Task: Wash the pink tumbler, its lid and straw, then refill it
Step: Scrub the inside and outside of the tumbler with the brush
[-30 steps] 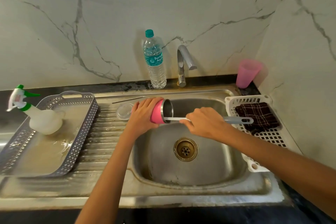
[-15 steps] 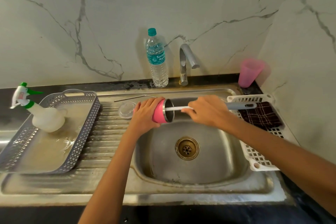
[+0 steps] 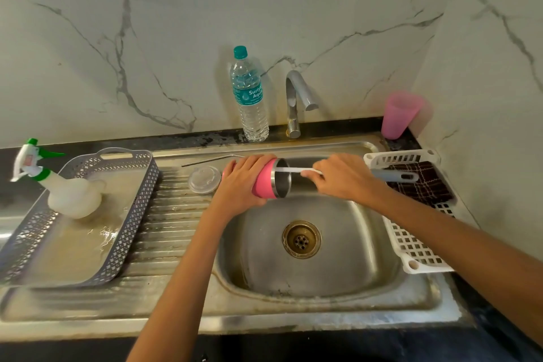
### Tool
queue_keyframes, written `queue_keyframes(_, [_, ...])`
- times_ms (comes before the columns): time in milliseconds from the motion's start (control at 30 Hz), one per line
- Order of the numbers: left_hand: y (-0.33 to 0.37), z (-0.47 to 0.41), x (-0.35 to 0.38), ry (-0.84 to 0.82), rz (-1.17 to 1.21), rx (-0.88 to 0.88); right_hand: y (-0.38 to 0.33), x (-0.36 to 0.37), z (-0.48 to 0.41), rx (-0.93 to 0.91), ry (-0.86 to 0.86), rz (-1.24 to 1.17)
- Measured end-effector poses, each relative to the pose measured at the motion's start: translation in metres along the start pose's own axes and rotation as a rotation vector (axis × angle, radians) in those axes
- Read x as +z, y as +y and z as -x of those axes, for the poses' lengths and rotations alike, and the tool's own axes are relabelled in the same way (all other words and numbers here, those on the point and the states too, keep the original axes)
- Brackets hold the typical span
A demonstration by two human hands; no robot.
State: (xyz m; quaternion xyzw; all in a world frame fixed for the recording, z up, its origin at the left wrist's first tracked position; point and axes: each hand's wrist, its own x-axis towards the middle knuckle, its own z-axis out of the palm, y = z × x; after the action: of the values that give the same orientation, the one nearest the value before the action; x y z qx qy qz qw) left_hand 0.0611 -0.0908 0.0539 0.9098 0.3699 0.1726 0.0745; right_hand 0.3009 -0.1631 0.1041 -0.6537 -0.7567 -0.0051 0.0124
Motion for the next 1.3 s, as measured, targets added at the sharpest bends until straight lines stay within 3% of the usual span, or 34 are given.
queue_keyframes(133, [0.001, -0.008, -0.006, -0.007, -0.041, -0.01, -0.014, 0.017, 0.013, -0.014, -0.042, -0.036])
queue_keyframes(267, [-0.009, -0.005, -0.004, -0.039, -0.013, -0.058, -0.014, -0.005, 0.013, -0.088, 0.071, 0.036])
queue_keyframes(467, [-0.002, -0.003, -0.009, -0.031, -0.074, 0.007, -0.001, 0.004, 0.004, 0.033, -0.003, -0.03])
queue_keyframes(667, [-0.007, 0.002, -0.001, -0.025, -0.038, -0.057, -0.02, 0.0, 0.016, -0.095, 0.053, 0.018])
queue_keyframes(867, [-0.001, 0.0, -0.001, 0.025, -0.092, -0.014, 0.002, 0.013, 0.004, 0.05, -0.001, -0.05])
queue_keyframes(1067, [-0.005, -0.002, 0.003, -0.023, -0.117, -0.082, -0.013, 0.015, 0.02, -0.057, 0.04, -0.022])
queue_keyframes(1167, [-0.003, 0.003, 0.005, -0.068, -0.113, -0.071, 0.007, 0.005, 0.009, -0.013, 0.01, -0.003])
queue_keyframes(1300, [-0.002, 0.003, 0.001, 0.012, -0.149, -0.047, 0.008, 0.029, 0.013, 0.05, -0.02, -0.057])
